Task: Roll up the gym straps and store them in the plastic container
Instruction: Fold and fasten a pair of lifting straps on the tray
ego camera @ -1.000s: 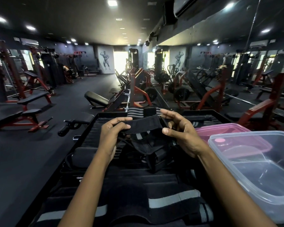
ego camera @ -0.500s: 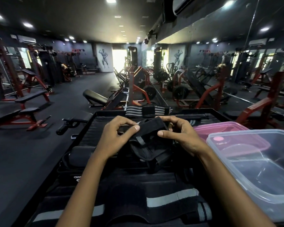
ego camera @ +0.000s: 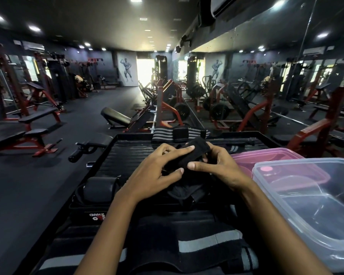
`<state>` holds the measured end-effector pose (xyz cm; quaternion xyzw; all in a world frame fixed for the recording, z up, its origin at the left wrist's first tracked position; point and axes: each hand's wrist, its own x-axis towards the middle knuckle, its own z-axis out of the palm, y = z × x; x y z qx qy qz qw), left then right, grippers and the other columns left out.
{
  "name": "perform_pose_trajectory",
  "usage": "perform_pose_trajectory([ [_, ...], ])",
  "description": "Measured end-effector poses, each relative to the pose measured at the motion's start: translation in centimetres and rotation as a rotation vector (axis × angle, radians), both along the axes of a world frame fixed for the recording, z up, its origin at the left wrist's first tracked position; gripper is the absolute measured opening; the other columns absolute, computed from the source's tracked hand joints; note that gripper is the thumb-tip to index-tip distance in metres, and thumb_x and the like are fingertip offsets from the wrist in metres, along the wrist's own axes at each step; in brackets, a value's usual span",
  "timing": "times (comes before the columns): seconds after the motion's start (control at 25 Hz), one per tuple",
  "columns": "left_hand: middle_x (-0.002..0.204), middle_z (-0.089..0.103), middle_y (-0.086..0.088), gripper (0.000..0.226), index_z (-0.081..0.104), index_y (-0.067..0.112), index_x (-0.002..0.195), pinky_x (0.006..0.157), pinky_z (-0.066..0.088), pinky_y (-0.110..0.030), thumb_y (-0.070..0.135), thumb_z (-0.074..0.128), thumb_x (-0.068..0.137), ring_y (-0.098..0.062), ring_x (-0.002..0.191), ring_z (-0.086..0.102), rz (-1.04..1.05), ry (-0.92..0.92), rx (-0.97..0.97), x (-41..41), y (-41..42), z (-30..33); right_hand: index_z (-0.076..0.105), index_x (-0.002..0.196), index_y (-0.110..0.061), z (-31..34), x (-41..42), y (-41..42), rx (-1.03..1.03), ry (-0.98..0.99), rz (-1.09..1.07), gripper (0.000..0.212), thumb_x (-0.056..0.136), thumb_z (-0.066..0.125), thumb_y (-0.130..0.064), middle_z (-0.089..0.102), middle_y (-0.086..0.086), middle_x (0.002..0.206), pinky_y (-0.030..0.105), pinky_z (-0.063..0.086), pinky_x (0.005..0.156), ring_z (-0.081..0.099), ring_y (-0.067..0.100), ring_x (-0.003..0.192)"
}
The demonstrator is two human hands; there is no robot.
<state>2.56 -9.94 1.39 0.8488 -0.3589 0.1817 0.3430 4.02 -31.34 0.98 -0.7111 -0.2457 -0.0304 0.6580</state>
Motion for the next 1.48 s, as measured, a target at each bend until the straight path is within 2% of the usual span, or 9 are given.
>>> perform_pose_trajectory([
  [0.16, 0.104, 0.058, 0.007, 0.05, 0.053, 0.047, 0.13, 0.084, 0.047, -0.026, 0.033, 0.059, 0.082, -0.016, 0.096, 0.057, -0.016, 0.047, -0.089, 0.3, 0.5, -0.3, 0.069, 0.113, -0.018, 0.2, -0.4, 0.2, 0.077, 0.026, 0.022, 0.048, 0.068, 0.079, -0.029, 0.057, 0.035, 0.099, 0.053, 0.045, 0.096, 0.05, 0.026, 0.093],
  [0.24, 0.106, 0.061, 0.008, 0.049, 0.057, 0.044, 0.127, 0.085, 0.046, -0.024, 0.026, 0.06, 0.081, -0.017, 0.096, 0.059, -0.02, 0.066, -0.114, 0.1, 0.4, -0.2, 0.068, 0.113, -0.015, 0.5, -0.4, 0.1, 0.066, 0.027, 0.008, 0.046, 0.07, 0.078, -0.026, 0.053, 0.042, 0.109, 0.048, 0.049, 0.091, 0.056, 0.033, 0.085],
  [0.4, 0.114, 0.063, 0.012, 0.048, 0.062, 0.04, 0.123, 0.094, 0.043, -0.019, 0.03, 0.056, 0.076, -0.007, 0.112, 0.057, -0.022, 0.073, -0.127, 0.0, 0.8, -0.1, 0.066, 0.107, -0.008, 0.5, -0.1, -0.4, 0.14, 0.066, 0.011, 0.036, 0.071, 0.072, -0.011, 0.059, 0.012, 0.084, 0.014, 0.047, 0.057, 0.055, 0.009, 0.06],
  [0.6, 0.102, 0.064, 0.008, 0.045, 0.065, 0.034, 0.12, 0.079, 0.045, -0.015, 0.022, 0.06, 0.076, -0.009, 0.09, 0.061, -0.016, 0.116, -0.168, -0.3, 0.7, -0.2, 0.058, 0.116, -0.002, 0.4, -0.3, -0.6, 0.124, 0.134, 0.183, 0.05, 0.069, 0.073, 0.008, 0.07, 0.004, 0.097, 0.021, 0.055, 0.075, 0.066, 0.008, 0.073],
  [0.8, 0.104, 0.066, 0.011, 0.044, 0.069, 0.031, 0.115, 0.076, 0.046, -0.016, 0.028, 0.056, 0.073, -0.007, 0.094, 0.06, -0.024, 0.095, -0.205, -0.1, 1.3, 0.2, 0.063, 0.106, 0.003, 0.4, -0.2, -0.6, 0.158, 0.214, 0.191, 0.042, 0.066, 0.075, 0.006, 0.074, 0.007, 0.09, 0.023, 0.055, 0.079, 0.07, 0.013, 0.08],
  [0.96, 0.106, 0.067, 0.008, 0.043, 0.07, 0.029, 0.114, 0.078, 0.052, -0.025, 0.025, 0.056, 0.073, -0.013, 0.092, 0.063, -0.046, 0.112, -0.218, -0.3, 1.0, 0.1, 0.05, 0.113, 0.02, 0.4, -0.1, -0.4, 0.149, 0.309, 0.251, 0.068, 0.06, 0.084, -0.004, 0.068, 0.021, 0.101, 0.033, 0.053, 0.092, 0.068, 0.024, 0.091],
  [1.08, 0.108, 0.068, 0.006, 0.042, 0.07, 0.027, 0.114, 0.082, 0.052, -0.025, 0.022, 0.058, 0.074, -0.014, 0.094, 0.064, -0.054, 0.119, -0.234, -0.3, 0.8, 0.3, 0.054, 0.109, 0.011, 0.6, -0.2, -0.2, 0.201, 0.301, 0.217, 0.055, 0.06, 0.079, 0.014, 0.071, 0.016, 0.097, 0.028, 0.056, 0.083, 0.07, 0.021, 0.088],
  [1.2, 0.106, 0.067, 0.003, 0.041, 0.07, 0.027, 0.113, 0.081, 0.053, -0.032, 0.024, 0.058, 0.074, -0.017, 0.094, 0.063, -0.044, 0.088, -0.265, -0.4, 1.4, 0.6, 0.061, 0.101, -0.005, 0.9, -0.4, 0.1, 0.307, 0.271, 0.167, 0.058, 0.048, 0.082, 0.007, 0.073, 0.01, 0.093, 0.023, 0.056, 0.075, 0.071, 0.017, 0.084],
  [1.48, 0.099, 0.066, -0.001, 0.036, 0.075, 0.017, 0.101, 0.086, 0.047, -0.019, 0.022, 0.056, 0.072, -0.013, 0.098, 0.063, -0.008, -0.028, -0.262, -0.4, 2.9, 1.1, 0.065, 0.105, -0.002, 1.1, -0.4, 0.2, 0.293, 0.133, 0.083, 0.049, 0.059, 0.076, 0.013, 0.073, 0.007, 0.09, 0.015, 0.053, 0.072, 0.066, 0.007, 0.074],
])
